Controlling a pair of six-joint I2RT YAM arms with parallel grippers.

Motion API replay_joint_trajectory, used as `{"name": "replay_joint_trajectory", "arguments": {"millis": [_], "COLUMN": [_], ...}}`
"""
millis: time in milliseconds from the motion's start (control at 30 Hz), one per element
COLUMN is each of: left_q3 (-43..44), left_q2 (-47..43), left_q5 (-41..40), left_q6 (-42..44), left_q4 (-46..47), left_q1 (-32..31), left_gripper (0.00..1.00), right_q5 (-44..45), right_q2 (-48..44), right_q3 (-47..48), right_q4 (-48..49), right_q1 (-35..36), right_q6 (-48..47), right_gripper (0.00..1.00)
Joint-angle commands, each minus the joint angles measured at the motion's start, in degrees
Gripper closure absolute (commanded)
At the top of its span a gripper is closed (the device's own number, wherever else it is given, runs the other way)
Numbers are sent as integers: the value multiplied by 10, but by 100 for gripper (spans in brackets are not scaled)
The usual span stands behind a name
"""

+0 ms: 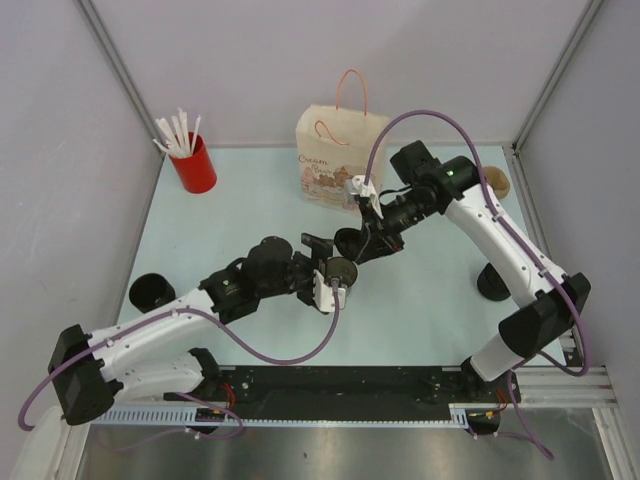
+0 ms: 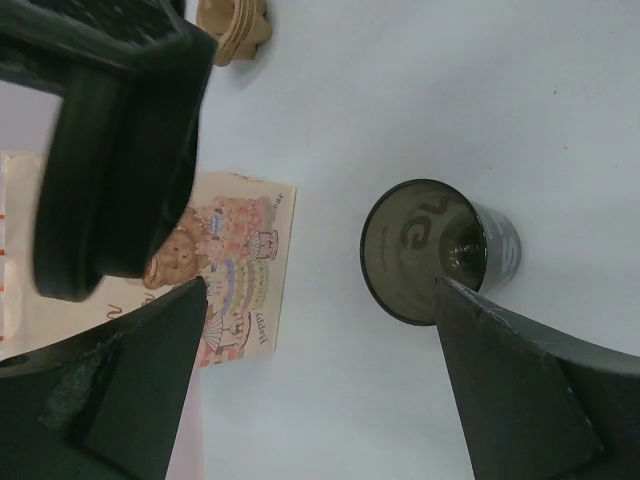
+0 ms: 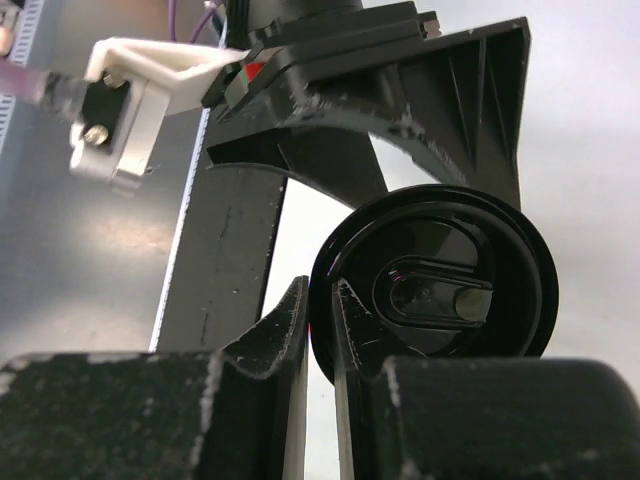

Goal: Pack the takeout coffee

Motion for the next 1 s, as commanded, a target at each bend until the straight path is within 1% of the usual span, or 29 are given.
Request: {"name": "replay_joint_trajectory", "arguments": {"millis": [0,133,333,433,500,600,767,800,967], "left_q3": [34,32,26,32,41,54,75,78,93], "left_q2": [-1,-8,-30,-27,-20,-5,17,21,35], "left_q5": [-19,-21,-10,10,24,41,54,55,59], "left_q6": [-9,-23,-32,-40,-44,-49,-52,-52,-53], "left_q4": [47,66,54,44,35,23,3,0,-16], "left_q1": [-8,-8,-8,-8,-8,-11,-23,-24,-31], "left_gripper": [0,1,1,1,1,2,9,13,23], "right_q5": [-13,-10,-2,-17,-32,-39,-44,-44,-41], "right_q2": [11,-10,-21,-15,-7,-11,-10,-8,-11], "right_q3": [5,-22,-46,-51,-43,-45,-47,-48,-52], "right_q4": [-110,-87,-66,-83,-103,-109,-109,-109,-109], "right_q1": [4,3,0,3,6,9,14,14,14], "right_q6": [-21,-12,5,-12,-42,-44,-48,-48,-49], "right_gripper": [92,92,92,93,93,93,93,93,93]}}
